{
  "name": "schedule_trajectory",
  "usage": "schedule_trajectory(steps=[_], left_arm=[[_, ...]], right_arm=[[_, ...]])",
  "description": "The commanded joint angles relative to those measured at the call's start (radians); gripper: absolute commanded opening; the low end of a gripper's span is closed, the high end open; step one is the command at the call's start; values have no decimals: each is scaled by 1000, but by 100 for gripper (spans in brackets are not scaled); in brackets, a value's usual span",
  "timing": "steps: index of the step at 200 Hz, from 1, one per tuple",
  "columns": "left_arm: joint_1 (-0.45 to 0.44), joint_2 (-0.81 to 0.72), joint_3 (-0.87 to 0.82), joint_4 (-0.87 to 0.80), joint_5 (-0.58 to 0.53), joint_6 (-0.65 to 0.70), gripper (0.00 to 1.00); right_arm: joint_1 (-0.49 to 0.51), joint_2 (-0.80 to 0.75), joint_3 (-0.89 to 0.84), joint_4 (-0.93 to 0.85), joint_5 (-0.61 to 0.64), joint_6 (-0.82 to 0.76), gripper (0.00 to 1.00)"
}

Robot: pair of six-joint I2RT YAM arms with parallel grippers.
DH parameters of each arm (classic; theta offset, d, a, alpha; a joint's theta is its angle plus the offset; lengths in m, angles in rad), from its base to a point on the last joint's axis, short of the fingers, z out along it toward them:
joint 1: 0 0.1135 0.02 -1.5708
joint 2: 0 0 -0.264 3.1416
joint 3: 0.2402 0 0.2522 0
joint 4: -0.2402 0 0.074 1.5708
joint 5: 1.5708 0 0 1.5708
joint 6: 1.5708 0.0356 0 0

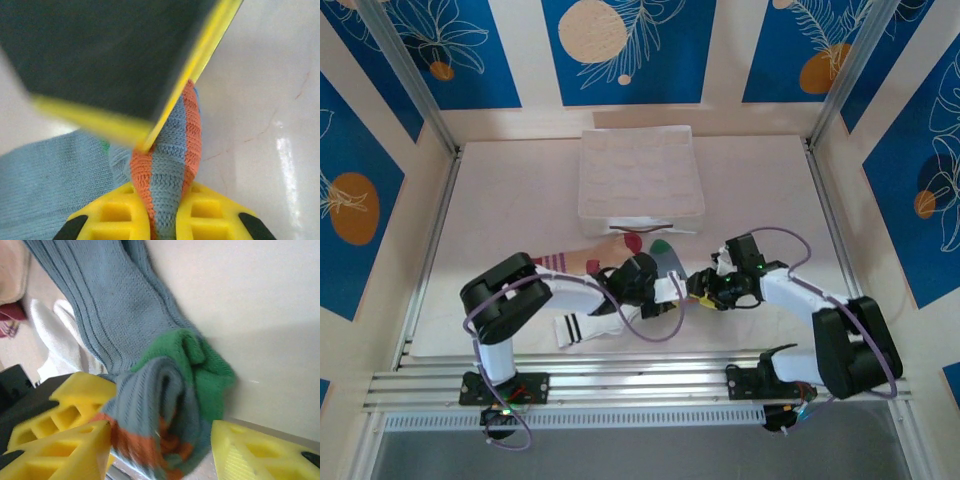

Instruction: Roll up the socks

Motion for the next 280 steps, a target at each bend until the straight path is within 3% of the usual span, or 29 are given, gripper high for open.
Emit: schedule_trajectory(steps=[1,22,53,83,91,107,117,144,175,196,236,280], left_arm=[[65,63,41,-132,259,-193,0],[112,122,67,-137,366,-299,0],[139,159,61,-68,439,-394,0],[140,161,63,-70,433,-384,0],[140,150,53,-63,411,-375,11],[140,107,18,-19,383,-343,24],[139,69,1,-12,351,-308,33],[132,-38,-34,-16,274,-182,43],[112,-156,-153,152,118,-78,48],[31,-200,-184,166,-55,77,50],[-84,-155,-143,135,-317,235,53],[-99,-60,-82,95,-441,216,49]], right_arm=[[-13,-20,-28,58,-42,-24,56],[-6,24,-34,133,-86,-17,57],[21,113,-11,179,-80,-17,53],[36,218,57,84,1,4,31],[39,252,86,25,29,3,25],[49,299,120,-48,63,0,19],[54,311,126,-69,78,0,17],[64,316,118,-76,94,11,16],[79,334,122,-83,105,15,16],[86,345,130,-85,106,17,16],[94,358,150,-96,113,16,16],[96,356,152,-106,114,10,15]])
